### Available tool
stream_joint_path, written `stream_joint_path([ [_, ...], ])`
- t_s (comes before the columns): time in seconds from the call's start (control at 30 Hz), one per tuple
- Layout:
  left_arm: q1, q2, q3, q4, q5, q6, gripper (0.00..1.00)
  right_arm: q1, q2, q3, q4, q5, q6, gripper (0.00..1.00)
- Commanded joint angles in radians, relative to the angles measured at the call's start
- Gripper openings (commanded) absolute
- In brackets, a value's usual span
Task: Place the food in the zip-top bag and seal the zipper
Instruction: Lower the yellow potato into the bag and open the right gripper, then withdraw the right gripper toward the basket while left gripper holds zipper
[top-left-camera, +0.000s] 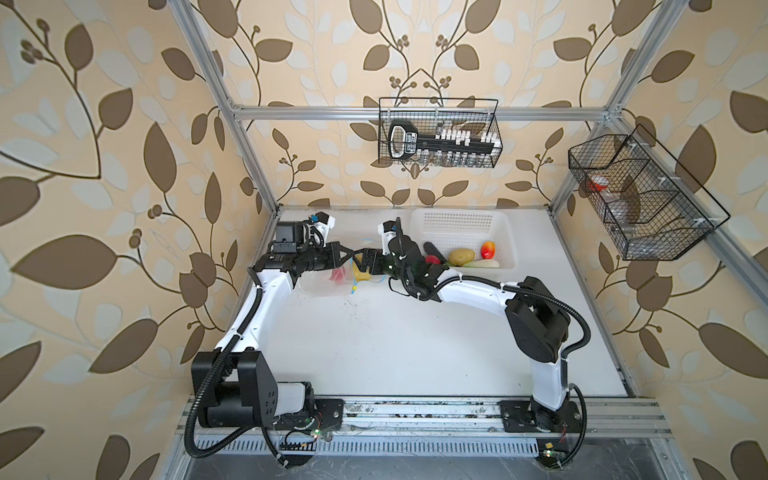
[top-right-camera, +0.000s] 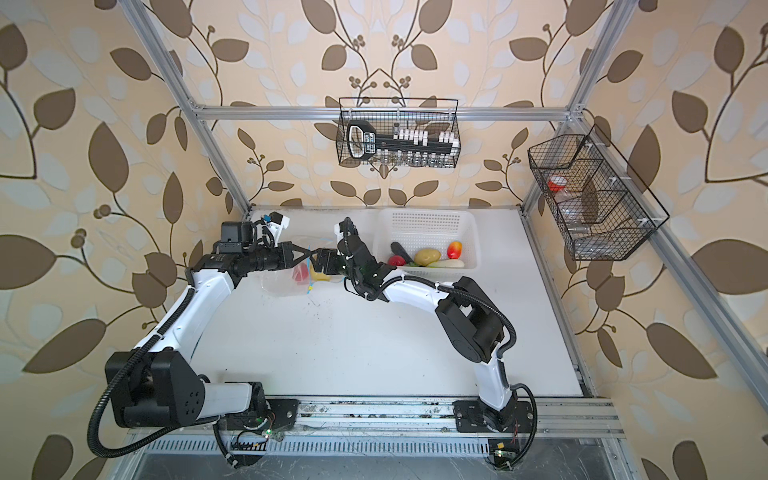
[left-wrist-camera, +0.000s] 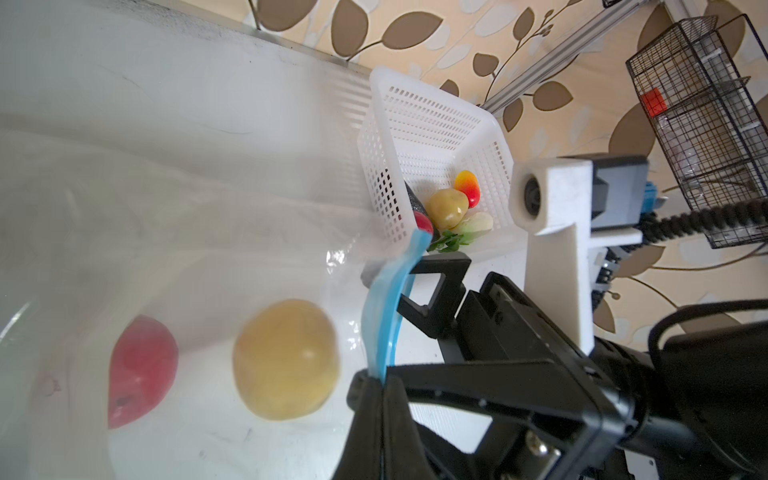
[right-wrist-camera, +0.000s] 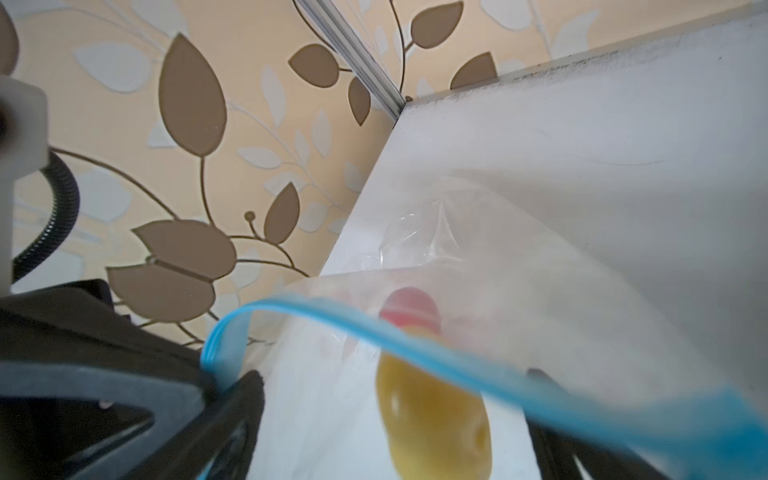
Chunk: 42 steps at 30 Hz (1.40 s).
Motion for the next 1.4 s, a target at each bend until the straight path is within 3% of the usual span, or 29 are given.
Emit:
stream_joint_path([
  [0.0,0.0,-0.019,0.033,0.003,0.018,-0.003,0.0,0.016,-0.013,0.034,-0.017,-0.005,-0.021,1.0],
  [0.6,0.012,0.004,0.037,-0.016,0.006,0.02,0.0,-0.019,-0.218,-0.139,0.001,0.032,-0.032,1.0],
  [1.03,0.024,-0.001,0.006,0.002,-0.037,0.06,0.0,-0.086,-0.274,-0.132,-0.153,0.095,-0.027,1.0],
  [1.13,0.025,0.003,-0.003,0.015,-0.048,0.055,0.0,-0.102,-0.293,-0.145,-0.181,0.123,-0.025,1.0],
  [1.27,0.024,0.006,-0.006,0.019,-0.058,0.056,0.0,-0.109,-0.291,-0.096,-0.341,0.272,-0.028,1.0],
  [1.37,0.024,0.011,-0.006,0.021,-0.064,0.056,0.0,-0.123,-0.288,-0.071,-0.417,0.321,-0.023,1.0],
])
